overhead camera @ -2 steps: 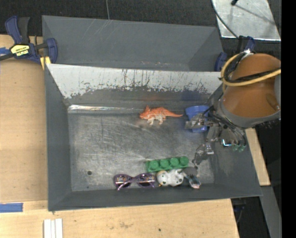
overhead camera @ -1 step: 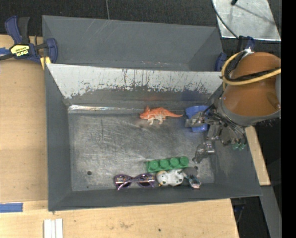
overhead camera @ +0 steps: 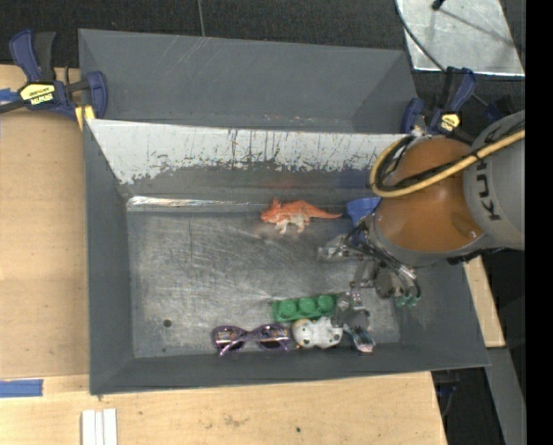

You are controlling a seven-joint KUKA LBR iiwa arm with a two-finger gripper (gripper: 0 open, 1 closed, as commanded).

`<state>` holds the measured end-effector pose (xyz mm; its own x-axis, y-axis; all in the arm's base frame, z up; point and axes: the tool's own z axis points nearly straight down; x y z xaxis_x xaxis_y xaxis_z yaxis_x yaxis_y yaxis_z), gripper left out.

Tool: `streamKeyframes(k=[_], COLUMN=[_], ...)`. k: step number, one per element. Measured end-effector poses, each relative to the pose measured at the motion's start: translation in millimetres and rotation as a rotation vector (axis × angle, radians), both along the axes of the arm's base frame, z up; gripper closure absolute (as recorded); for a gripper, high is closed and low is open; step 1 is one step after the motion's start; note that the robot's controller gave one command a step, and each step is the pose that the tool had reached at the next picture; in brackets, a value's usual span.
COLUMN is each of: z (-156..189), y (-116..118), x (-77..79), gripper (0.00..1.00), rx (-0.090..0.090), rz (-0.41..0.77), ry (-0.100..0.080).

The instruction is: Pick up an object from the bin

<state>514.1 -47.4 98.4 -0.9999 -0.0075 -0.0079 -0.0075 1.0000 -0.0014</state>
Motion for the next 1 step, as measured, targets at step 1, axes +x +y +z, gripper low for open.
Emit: streamKeyframes(k=[1], z=[4.2], y=[7.7], x=[-4.1], gripper=[0.0], rx=[-0.003], rz=[0.014], ry=[-0.005])
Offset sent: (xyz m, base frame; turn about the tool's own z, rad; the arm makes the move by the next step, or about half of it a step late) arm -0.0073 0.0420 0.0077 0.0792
